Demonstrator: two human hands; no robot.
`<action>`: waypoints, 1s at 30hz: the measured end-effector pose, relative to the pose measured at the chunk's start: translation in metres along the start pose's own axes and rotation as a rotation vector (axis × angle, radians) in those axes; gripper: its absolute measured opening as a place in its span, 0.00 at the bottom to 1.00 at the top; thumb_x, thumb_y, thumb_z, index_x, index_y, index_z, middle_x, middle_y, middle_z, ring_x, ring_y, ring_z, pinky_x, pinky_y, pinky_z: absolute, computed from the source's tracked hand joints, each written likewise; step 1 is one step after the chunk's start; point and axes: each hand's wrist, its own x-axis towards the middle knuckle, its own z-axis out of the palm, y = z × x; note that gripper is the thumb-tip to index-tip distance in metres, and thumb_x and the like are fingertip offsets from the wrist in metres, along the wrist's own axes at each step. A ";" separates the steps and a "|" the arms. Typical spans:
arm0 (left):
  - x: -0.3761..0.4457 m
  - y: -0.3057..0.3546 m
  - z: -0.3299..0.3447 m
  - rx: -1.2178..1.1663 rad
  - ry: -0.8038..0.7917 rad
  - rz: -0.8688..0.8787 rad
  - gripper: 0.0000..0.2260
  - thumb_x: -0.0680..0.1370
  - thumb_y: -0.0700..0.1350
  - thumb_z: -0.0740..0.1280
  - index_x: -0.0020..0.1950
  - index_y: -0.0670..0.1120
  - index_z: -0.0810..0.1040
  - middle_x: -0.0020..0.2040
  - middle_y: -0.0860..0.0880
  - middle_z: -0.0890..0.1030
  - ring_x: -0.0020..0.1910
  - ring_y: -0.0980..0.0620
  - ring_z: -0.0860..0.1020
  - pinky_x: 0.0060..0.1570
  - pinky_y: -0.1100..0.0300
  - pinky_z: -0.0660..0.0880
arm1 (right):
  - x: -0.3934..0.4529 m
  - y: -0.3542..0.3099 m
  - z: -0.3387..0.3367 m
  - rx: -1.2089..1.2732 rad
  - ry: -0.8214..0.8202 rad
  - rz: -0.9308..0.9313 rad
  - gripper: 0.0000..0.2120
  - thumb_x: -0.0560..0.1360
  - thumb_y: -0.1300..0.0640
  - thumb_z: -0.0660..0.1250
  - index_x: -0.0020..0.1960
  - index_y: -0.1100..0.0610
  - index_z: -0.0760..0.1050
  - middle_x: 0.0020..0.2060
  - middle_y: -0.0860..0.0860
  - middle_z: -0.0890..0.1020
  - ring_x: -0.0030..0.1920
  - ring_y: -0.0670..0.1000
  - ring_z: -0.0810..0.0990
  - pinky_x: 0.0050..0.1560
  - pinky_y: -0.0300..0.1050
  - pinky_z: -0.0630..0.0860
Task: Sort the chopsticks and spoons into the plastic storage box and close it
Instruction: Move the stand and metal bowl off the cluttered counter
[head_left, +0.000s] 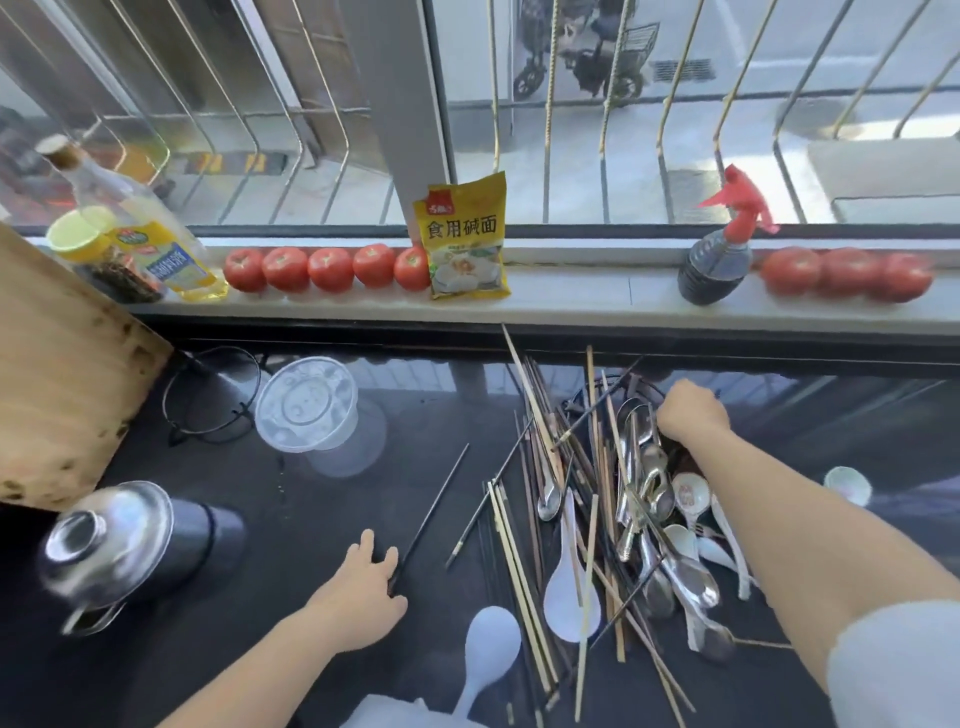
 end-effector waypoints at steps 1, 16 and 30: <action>-0.001 0.001 0.001 0.008 0.005 0.003 0.32 0.86 0.54 0.55 0.84 0.44 0.45 0.84 0.42 0.41 0.83 0.43 0.43 0.78 0.53 0.55 | 0.000 0.003 -0.003 0.059 -0.003 0.013 0.15 0.78 0.65 0.61 0.64 0.64 0.71 0.59 0.64 0.79 0.59 0.65 0.78 0.52 0.53 0.75; -0.002 -0.016 0.001 -0.022 0.049 0.071 0.31 0.84 0.51 0.57 0.85 0.51 0.48 0.84 0.47 0.40 0.82 0.47 0.57 0.72 0.56 0.65 | -0.093 0.018 -0.049 1.122 0.296 -0.180 0.07 0.84 0.60 0.60 0.58 0.53 0.75 0.40 0.54 0.85 0.47 0.51 0.85 0.53 0.46 0.78; -0.014 -0.034 0.014 -0.017 0.064 0.103 0.30 0.85 0.52 0.59 0.84 0.50 0.52 0.84 0.51 0.39 0.82 0.49 0.56 0.74 0.59 0.61 | -0.142 0.040 -0.045 1.434 0.531 -0.036 0.09 0.85 0.59 0.56 0.58 0.55 0.74 0.36 0.49 0.72 0.33 0.43 0.69 0.41 0.46 0.76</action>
